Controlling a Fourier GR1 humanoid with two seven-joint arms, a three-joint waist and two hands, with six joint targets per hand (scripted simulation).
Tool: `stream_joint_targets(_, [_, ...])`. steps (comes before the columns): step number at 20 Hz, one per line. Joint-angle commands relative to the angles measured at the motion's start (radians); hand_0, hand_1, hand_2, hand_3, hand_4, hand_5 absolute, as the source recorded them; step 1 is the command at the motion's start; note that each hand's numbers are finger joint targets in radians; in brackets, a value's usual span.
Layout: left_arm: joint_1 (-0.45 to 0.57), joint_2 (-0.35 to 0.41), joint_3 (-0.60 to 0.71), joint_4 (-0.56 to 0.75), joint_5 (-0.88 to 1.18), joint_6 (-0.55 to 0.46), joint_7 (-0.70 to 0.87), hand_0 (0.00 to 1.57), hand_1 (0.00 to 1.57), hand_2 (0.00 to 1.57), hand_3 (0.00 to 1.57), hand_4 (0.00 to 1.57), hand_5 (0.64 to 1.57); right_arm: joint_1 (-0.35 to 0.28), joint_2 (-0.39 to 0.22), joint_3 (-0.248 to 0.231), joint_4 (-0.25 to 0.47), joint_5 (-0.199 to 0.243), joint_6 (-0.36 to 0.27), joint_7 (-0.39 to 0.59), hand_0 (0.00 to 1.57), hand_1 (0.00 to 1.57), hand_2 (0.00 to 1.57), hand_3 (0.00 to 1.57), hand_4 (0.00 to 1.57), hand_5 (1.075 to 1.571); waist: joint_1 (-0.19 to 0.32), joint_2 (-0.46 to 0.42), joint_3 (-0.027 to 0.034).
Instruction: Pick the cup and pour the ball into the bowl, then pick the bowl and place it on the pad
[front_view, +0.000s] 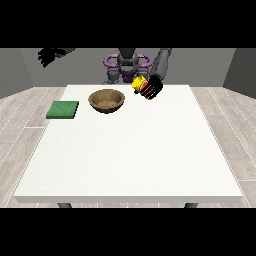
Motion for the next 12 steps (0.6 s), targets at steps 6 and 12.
stream_joint_targets(6, [-0.185,0.064,-0.251,0.199,-0.49,0.064,0.457,1.17,1.17,1.57,1.35,1.06,1.569,-0.043,-0.005,0.017,0.067,0.03,-0.058,0.083,0.0,0.0,0.0,0.0,0.64,1.565,0.045,-0.112,0.0012])
stream_joint_targets(12, [-0.32,-0.045,-0.326,0.214,-0.638,-0.113,0.716,0.91,0.91,1.57,1.25,1.05,1.569,-0.055,-0.051,-0.036,0.158,0.002,-0.029,0.081,0.0,0.0,0.0,0.0,0.64,1.562,0.077,-0.135,-0.0016])
